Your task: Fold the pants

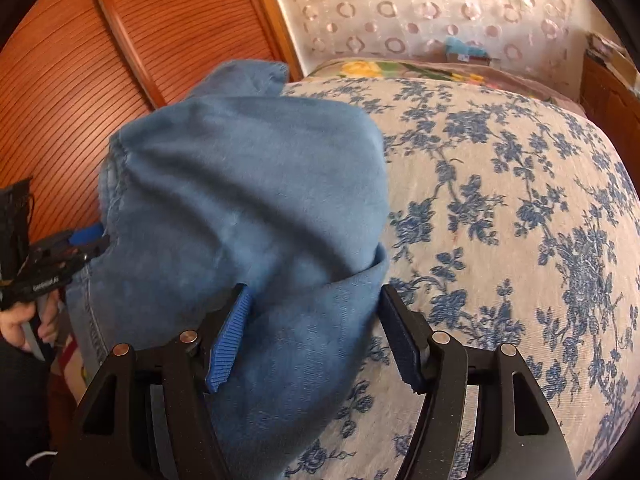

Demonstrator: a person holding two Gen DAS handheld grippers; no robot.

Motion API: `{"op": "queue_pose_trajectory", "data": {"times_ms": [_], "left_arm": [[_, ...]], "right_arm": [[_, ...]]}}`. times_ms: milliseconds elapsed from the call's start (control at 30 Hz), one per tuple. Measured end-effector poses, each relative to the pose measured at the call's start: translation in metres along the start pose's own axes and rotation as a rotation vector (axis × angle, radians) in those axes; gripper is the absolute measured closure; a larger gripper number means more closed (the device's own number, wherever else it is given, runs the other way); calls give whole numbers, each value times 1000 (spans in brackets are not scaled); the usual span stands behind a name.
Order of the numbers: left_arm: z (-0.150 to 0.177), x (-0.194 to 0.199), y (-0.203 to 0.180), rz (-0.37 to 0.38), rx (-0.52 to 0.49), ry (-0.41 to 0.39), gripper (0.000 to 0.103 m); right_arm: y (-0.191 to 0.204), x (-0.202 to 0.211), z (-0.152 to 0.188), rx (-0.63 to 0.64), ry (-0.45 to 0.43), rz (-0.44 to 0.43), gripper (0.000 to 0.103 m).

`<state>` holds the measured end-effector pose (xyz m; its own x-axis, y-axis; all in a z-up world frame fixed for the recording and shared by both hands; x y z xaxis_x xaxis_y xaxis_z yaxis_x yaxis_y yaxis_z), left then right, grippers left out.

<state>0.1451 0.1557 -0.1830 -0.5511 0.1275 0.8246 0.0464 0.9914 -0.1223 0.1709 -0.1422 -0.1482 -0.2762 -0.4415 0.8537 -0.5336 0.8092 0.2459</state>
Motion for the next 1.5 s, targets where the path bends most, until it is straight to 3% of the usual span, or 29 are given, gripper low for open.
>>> {"op": "queue_pose_trajectory", "data": {"times_ms": [33, 167, 300, 400, 567, 833, 933, 1000, 1033, 1233, 1500], "left_arm": [[0, 0, 0, 5, 5, -1, 50], [0, 1, -5, 12, 2, -4, 51], [-2, 6, -20, 27, -18, -12, 51], [-7, 14, -37, 48, -43, -32, 51], [-18, 28, -59, 63, -90, -64, 51], [-32, 38, -90, 94, -149, -88, 51], [-35, 36, -103, 106, -170, -87, 51], [-37, 34, -115, 118, -179, -85, 51], [-38, 33, -122, 127, -188, -82, 51], [-39, 23, -163, 167, -244, -66, 51], [-24, 1, -184, 180, -269, -8, 51]], "right_arm": [[2, -1, 0, 10, 2, 3, 36], [12, 0, -1, 24, -6, -27, 86], [11, 21, -2, 6, -58, -55, 95], [5, 43, -4, -2, -102, -46, 97], [-27, 85, -8, -18, -164, 47, 98], [-111, 122, 12, -93, -162, 214, 97], [-125, 119, 25, -108, -135, 236, 89], [-125, 120, 32, -109, -134, 248, 75], [-126, 122, 36, -110, -136, 257, 73], [-121, 144, 74, -99, -157, 266, 68], [-113, 154, 119, -86, -142, 276, 65]]}}
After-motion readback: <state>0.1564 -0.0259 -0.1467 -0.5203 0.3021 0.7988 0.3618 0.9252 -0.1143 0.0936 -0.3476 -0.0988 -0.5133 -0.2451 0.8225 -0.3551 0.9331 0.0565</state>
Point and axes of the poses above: each gripper's, at about its wrist camera, not at the fingertips, and x roughly against the way its jaws point, y to its left, z to its underside, the point moved 9 cm from there along -x, roughly the way its jaws point, and after that the axes turned 8 degrees about y, right-handed, at the moved point
